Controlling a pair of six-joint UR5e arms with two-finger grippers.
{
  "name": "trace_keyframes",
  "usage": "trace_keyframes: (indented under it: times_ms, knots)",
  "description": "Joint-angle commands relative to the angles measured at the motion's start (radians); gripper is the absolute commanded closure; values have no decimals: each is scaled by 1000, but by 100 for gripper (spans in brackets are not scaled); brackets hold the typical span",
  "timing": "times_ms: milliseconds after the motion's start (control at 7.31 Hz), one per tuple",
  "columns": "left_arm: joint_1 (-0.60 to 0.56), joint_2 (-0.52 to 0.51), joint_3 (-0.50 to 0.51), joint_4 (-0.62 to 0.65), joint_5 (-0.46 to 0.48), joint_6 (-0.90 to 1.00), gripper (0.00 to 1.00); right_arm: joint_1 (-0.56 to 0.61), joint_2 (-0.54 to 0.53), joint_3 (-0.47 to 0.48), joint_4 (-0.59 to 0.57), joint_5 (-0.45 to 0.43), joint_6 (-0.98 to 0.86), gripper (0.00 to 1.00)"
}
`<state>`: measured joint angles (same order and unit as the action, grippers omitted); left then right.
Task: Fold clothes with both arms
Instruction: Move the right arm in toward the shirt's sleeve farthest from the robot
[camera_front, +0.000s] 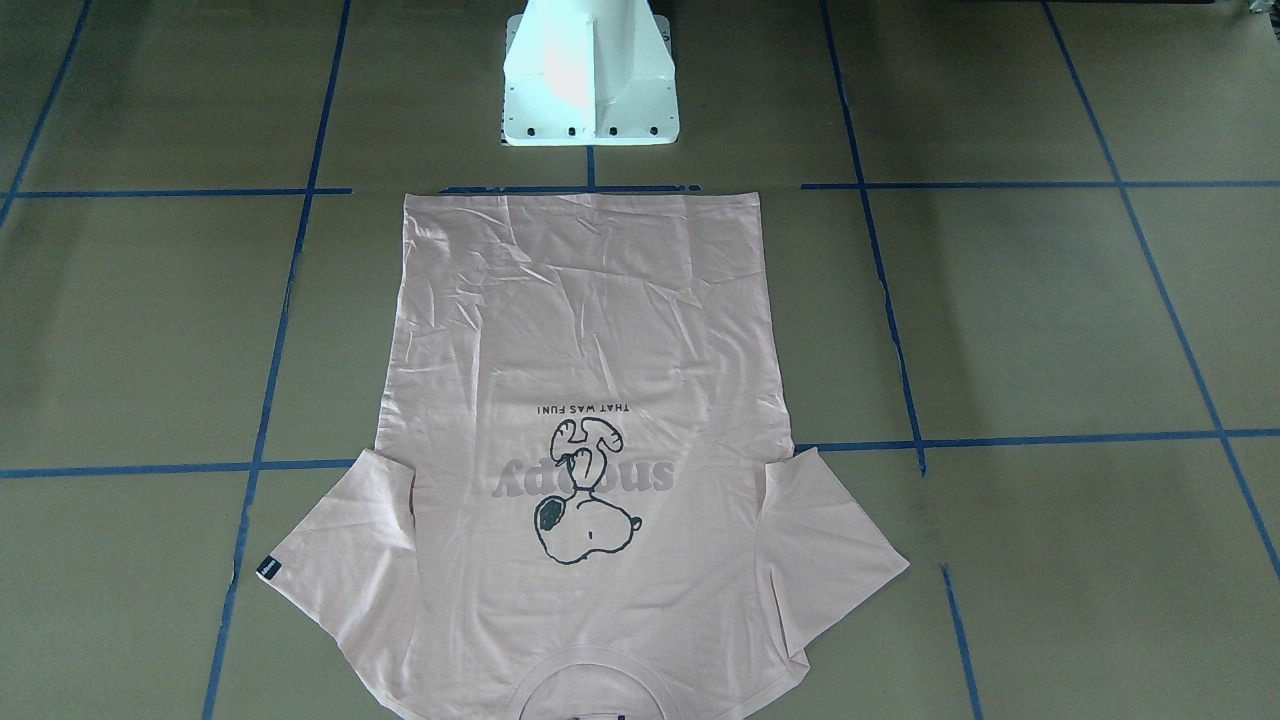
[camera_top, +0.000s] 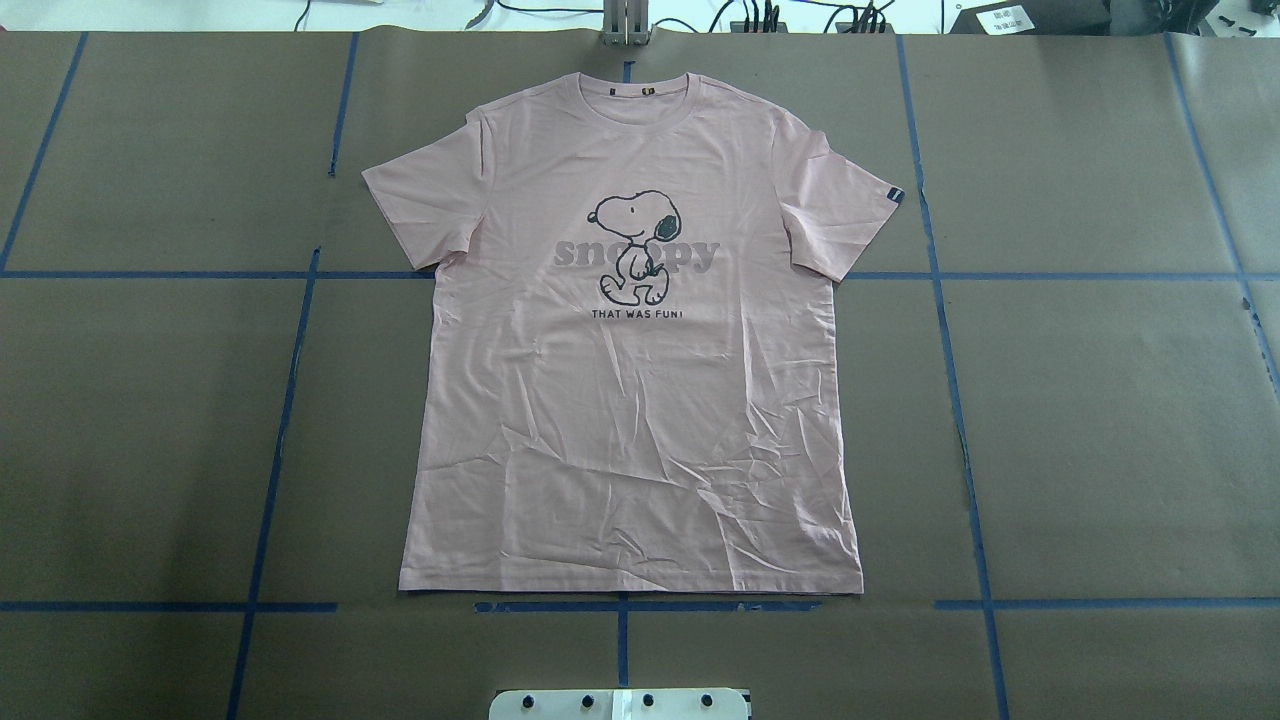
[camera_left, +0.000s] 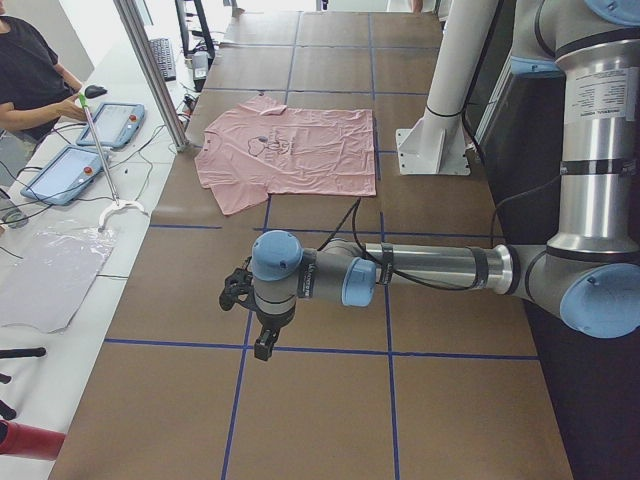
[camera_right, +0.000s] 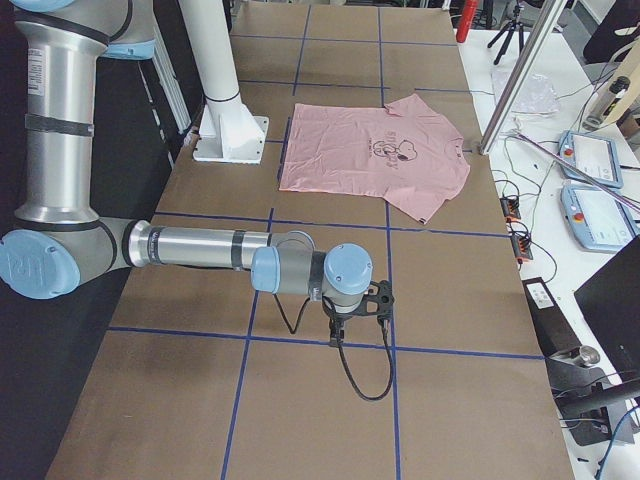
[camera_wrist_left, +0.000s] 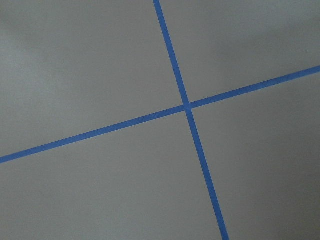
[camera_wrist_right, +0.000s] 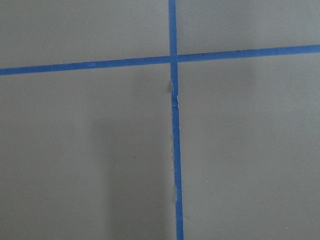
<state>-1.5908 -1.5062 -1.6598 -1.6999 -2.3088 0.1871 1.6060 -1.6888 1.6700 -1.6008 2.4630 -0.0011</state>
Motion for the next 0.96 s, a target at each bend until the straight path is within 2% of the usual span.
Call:
trace_keyframes:
  times_ms: [0, 273, 547, 684, 820]
  knots:
    - [0, 0, -8, -1, 0, 2, 0, 23, 26, 4, 1, 1, 6, 0]
    - [0, -14, -11, -7, -11, 3, 0, 22, 78, 7, 1, 11, 7, 0]
    - [2, -95, -3, -13, -15, 3, 0, -45, 211, -34, 1, 4, 7, 0]
    - [3, -107, 1, -61, -15, 5, 0, -91, 345, -144, 8, -15, 6, 0]
    - [21, -126, 14, -205, -15, 0, 0, -121, 465, -302, 66, -21, 7, 0]
